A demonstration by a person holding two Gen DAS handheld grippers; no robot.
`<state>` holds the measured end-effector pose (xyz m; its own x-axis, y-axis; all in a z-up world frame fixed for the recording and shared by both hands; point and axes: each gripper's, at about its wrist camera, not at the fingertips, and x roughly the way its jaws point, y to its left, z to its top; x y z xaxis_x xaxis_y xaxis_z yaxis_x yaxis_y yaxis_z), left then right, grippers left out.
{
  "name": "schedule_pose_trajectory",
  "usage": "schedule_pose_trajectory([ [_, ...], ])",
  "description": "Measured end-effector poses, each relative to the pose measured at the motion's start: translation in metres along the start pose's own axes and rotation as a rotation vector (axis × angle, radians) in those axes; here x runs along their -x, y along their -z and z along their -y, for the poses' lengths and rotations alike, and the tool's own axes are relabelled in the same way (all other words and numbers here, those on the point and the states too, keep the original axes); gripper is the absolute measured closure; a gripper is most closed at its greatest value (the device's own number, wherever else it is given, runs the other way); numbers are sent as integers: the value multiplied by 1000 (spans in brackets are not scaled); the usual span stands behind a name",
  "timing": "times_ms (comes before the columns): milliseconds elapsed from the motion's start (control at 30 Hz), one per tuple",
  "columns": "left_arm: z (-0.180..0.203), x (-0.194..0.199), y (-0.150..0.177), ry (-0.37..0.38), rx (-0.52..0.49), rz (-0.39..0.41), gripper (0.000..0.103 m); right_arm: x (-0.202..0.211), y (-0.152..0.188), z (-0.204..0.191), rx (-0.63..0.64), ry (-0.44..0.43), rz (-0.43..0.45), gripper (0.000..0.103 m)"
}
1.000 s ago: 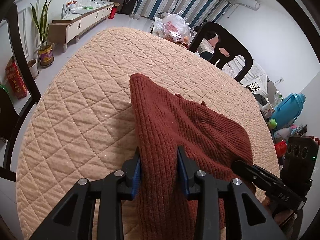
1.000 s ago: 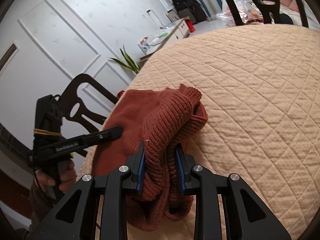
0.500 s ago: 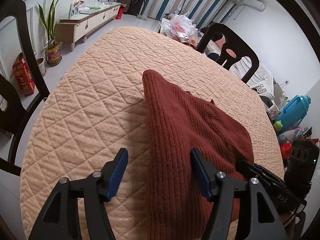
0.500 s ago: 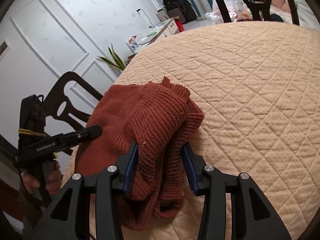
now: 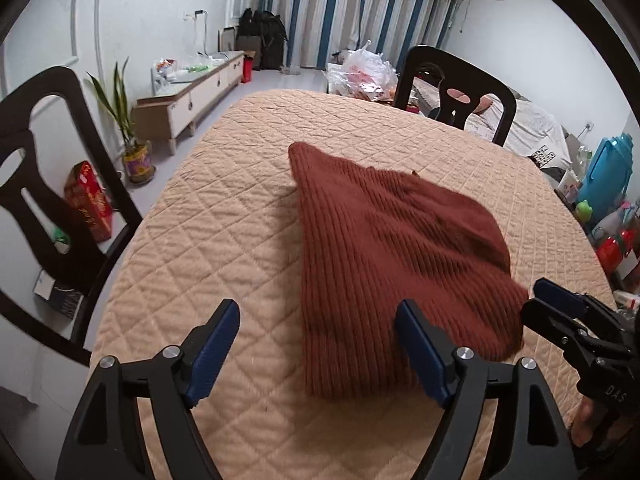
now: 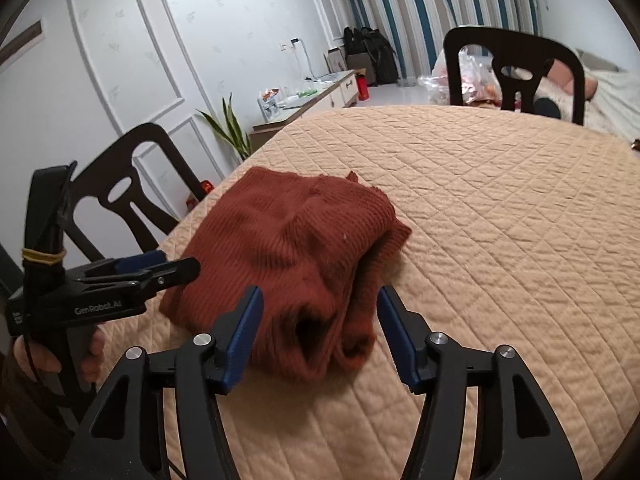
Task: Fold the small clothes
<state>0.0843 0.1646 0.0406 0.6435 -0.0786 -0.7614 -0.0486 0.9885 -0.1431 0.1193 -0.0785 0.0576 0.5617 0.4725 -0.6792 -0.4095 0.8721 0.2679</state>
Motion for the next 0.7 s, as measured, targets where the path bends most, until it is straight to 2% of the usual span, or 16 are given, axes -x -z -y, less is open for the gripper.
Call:
schedule_pose_trajectory([
  [133, 7, 10, 16, -78, -35, 45, 19, 4, 15, -6, 37, 83, -9, 43],
  [300, 13, 11, 33, -109, -57, 27, 19, 9, 31, -12, 80, 133, -34, 43],
  [467, 15, 13, 46, -112, -57, 8, 19, 11, 46, -13, 58, 160, -69, 42],
  [700, 19, 7, 55, -118, -51, -33, 19, 10, 56, -17, 49, 197, -96, 35],
])
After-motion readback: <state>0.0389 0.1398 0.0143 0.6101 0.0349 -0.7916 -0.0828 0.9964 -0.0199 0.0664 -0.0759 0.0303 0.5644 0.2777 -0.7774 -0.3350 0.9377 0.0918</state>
